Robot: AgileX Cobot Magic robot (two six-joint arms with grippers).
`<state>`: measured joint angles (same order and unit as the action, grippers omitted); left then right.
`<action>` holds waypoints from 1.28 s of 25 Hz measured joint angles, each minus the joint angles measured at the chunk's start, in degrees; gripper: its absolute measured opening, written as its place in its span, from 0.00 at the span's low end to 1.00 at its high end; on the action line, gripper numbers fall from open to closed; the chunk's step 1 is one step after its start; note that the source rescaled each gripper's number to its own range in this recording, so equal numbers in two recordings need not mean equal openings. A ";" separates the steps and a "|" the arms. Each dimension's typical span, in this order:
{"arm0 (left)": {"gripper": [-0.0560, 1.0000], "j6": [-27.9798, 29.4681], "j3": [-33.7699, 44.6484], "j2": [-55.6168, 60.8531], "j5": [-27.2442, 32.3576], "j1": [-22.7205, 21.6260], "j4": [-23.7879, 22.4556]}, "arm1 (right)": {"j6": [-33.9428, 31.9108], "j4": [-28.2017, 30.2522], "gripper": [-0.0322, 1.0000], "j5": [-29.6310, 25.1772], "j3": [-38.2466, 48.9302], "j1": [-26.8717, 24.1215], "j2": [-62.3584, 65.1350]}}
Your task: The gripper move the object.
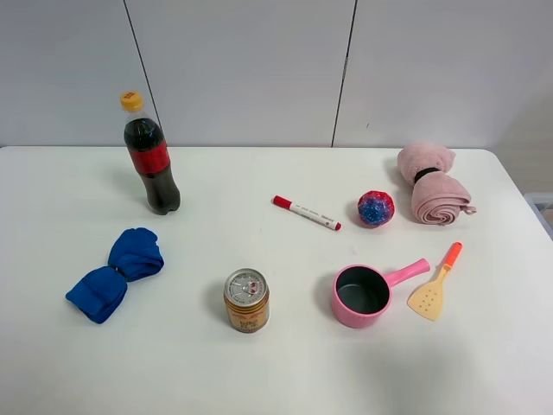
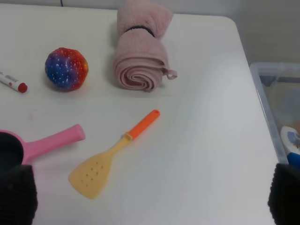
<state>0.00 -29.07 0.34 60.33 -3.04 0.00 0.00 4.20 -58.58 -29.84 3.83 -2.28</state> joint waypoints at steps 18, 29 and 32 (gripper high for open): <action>1.00 0.00 0.00 0.00 0.00 0.00 0.00 | -1.24 -1.36 1.00 -1.97 1.38 0.00 2.38; 1.00 0.00 0.00 0.00 0.00 0.00 0.00 | -1.29 -1.36 1.00 -2.01 1.38 -3.76 2.38; 1.00 0.00 0.00 0.00 0.00 0.00 0.00 | -1.35 -1.34 1.00 -2.01 1.38 -5.30 2.38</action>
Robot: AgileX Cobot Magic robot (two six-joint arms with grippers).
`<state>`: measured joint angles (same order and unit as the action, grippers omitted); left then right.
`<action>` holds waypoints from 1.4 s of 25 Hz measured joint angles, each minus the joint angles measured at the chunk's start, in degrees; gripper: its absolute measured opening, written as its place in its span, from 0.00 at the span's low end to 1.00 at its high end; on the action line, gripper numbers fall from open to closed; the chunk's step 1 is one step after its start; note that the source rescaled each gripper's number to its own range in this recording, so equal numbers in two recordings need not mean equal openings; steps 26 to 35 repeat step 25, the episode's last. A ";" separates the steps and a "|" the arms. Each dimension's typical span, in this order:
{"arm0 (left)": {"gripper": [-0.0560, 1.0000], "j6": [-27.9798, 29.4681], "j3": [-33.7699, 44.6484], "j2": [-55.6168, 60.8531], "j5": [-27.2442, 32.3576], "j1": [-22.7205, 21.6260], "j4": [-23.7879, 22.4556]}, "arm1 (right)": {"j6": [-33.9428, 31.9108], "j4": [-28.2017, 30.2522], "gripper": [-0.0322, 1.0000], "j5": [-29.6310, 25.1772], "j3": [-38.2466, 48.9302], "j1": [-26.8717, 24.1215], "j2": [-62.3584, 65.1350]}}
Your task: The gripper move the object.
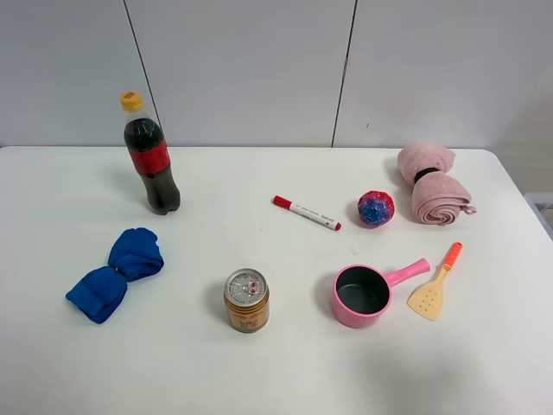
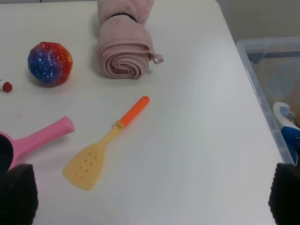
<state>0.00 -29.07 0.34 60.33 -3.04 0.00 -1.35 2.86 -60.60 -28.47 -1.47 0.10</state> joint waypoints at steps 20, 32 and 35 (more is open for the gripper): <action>1.00 0.00 0.00 0.00 0.00 0.00 0.00 | 0.00 0.05 1.00 -0.02 0.00 -0.06 0.00; 1.00 0.00 0.00 0.00 0.00 0.00 0.00 | 0.00 0.05 1.00 -0.02 0.00 -0.06 0.00; 1.00 0.00 0.00 0.00 0.00 0.00 0.00 | 0.00 0.05 1.00 -0.02 0.00 -0.06 0.00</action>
